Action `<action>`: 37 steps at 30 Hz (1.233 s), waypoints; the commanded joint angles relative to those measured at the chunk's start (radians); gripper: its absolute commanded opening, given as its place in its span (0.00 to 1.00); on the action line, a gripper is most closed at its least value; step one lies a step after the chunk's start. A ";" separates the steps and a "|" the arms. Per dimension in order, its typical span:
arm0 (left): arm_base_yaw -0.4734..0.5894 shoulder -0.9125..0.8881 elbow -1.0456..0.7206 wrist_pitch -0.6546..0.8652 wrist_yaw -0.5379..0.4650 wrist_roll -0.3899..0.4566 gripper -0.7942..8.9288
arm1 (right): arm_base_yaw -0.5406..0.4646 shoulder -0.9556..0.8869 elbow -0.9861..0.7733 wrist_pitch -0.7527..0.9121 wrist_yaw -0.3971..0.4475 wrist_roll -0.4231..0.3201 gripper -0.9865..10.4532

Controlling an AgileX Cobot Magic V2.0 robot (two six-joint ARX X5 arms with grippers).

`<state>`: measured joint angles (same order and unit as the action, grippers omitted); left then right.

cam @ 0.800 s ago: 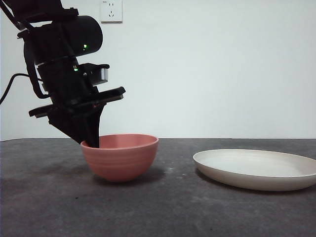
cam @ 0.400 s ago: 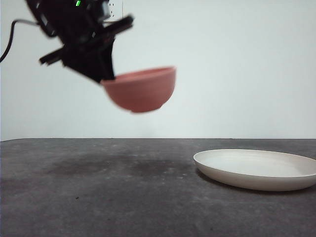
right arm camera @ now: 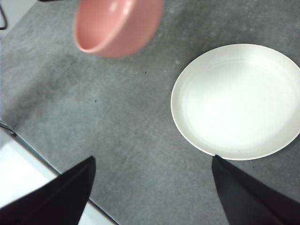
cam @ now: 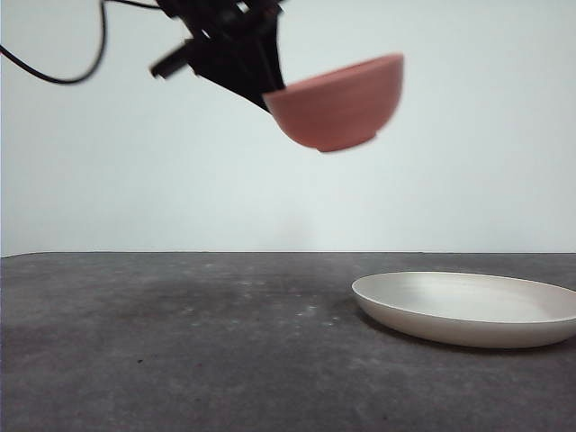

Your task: Place the red bowl on the white plate

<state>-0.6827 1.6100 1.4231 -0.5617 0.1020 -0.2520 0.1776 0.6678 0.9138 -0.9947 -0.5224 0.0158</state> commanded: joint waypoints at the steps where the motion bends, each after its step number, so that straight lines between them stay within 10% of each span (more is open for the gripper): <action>1: -0.028 0.076 0.051 0.013 -0.002 -0.015 0.09 | 0.004 0.003 0.018 0.006 0.000 0.011 0.43; 37: -0.137 0.528 0.208 0.195 -0.046 -0.015 0.09 | 0.003 -0.114 0.018 -0.047 0.033 0.081 0.43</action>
<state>-0.8040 2.1071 1.6020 -0.3725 0.0574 -0.2646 0.1776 0.5510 0.9138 -1.0447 -0.4931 0.0868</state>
